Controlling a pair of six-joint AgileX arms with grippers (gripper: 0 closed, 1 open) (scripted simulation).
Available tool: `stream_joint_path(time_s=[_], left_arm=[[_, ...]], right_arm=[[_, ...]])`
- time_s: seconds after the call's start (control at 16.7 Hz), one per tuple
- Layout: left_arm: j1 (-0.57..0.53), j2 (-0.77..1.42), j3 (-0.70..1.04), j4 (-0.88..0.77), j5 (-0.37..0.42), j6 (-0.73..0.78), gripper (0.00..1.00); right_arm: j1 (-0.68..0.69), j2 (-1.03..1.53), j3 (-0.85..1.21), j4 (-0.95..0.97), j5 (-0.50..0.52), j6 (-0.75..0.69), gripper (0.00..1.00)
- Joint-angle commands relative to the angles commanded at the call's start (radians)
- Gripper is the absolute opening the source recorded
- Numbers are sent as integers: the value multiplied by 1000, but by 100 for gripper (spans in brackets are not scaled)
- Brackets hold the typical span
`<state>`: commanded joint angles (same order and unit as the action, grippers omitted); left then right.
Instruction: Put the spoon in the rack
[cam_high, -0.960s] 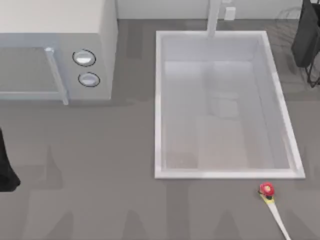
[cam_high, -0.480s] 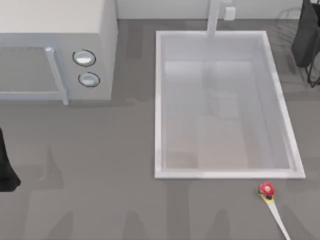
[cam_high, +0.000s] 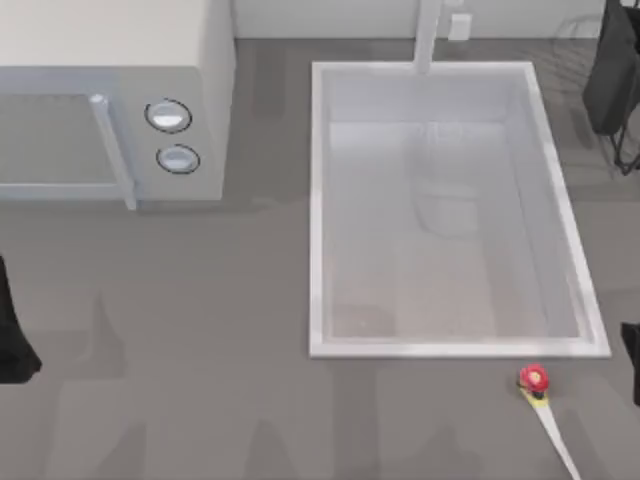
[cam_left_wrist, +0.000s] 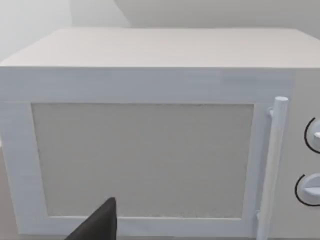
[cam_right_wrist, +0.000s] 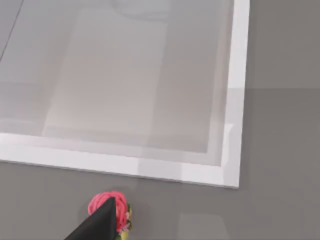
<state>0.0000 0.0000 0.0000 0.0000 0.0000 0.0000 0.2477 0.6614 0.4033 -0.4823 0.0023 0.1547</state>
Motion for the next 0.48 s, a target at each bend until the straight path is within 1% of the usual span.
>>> stream_joint_path(time_s=[0.48], left_arm=[[0,0,0,0,0,0,100]], right_arm=[[168,397,265,-286,-3,86,100]])
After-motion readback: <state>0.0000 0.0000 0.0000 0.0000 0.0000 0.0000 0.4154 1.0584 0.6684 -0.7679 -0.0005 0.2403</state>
